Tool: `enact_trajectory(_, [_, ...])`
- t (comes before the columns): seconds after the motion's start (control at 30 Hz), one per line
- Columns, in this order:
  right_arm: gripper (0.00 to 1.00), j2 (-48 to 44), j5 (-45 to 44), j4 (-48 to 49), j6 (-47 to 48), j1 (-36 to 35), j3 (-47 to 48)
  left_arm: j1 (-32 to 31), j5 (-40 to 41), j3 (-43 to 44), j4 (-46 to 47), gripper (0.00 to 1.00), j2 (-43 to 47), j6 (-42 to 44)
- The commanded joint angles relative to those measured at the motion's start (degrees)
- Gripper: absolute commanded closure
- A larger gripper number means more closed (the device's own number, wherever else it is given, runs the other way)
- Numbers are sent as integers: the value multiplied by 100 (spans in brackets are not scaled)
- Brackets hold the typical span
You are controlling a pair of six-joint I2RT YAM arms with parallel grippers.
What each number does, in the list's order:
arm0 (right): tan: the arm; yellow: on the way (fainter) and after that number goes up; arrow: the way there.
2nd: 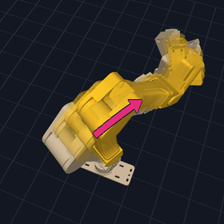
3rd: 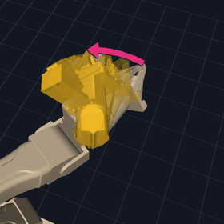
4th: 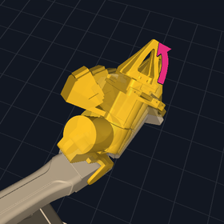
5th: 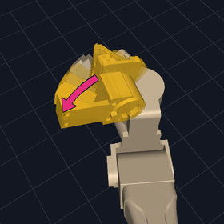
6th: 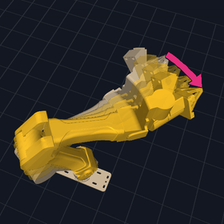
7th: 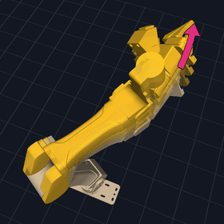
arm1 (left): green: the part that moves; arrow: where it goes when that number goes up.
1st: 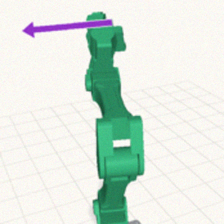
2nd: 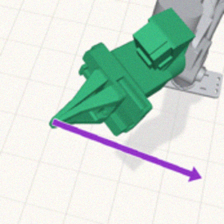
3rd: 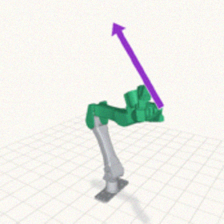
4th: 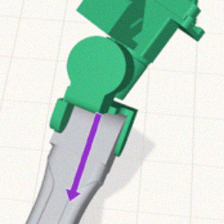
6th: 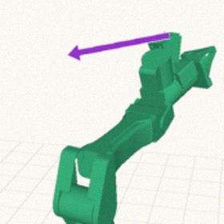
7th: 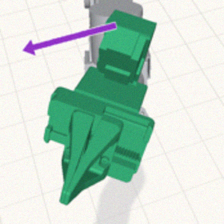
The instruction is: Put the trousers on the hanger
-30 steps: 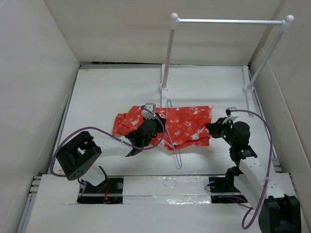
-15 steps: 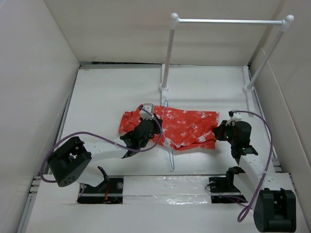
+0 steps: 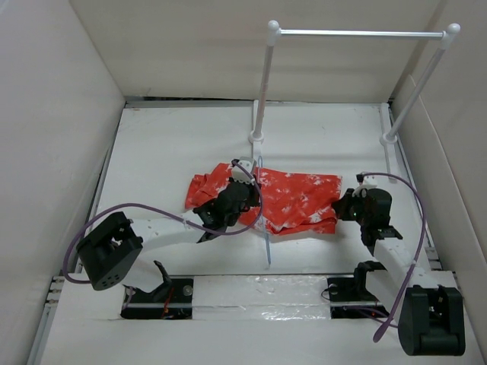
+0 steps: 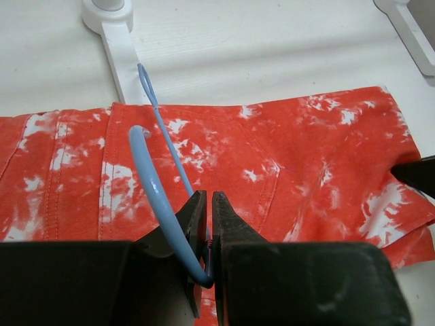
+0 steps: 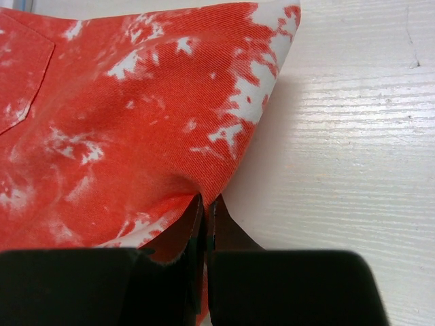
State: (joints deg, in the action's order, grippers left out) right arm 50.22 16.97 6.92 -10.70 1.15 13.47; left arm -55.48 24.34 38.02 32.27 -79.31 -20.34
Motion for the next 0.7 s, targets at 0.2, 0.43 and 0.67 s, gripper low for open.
enact_trajectory(0.2, [94, -91, 43, 223, 94, 26, 375, -6, -772, 522, 307, 100, 372, 452])
enact_trajectory(0.43, [18, -1065, -114, -990, 446, -850, 1385, -85, -966, 1137, -687, 100, 943, -67])
enact_trajectory(0.67, [20, -1234, -545, -422, -511, -2801, 1799, -138, -1124, 1392, -819, 100, 1102, -58])
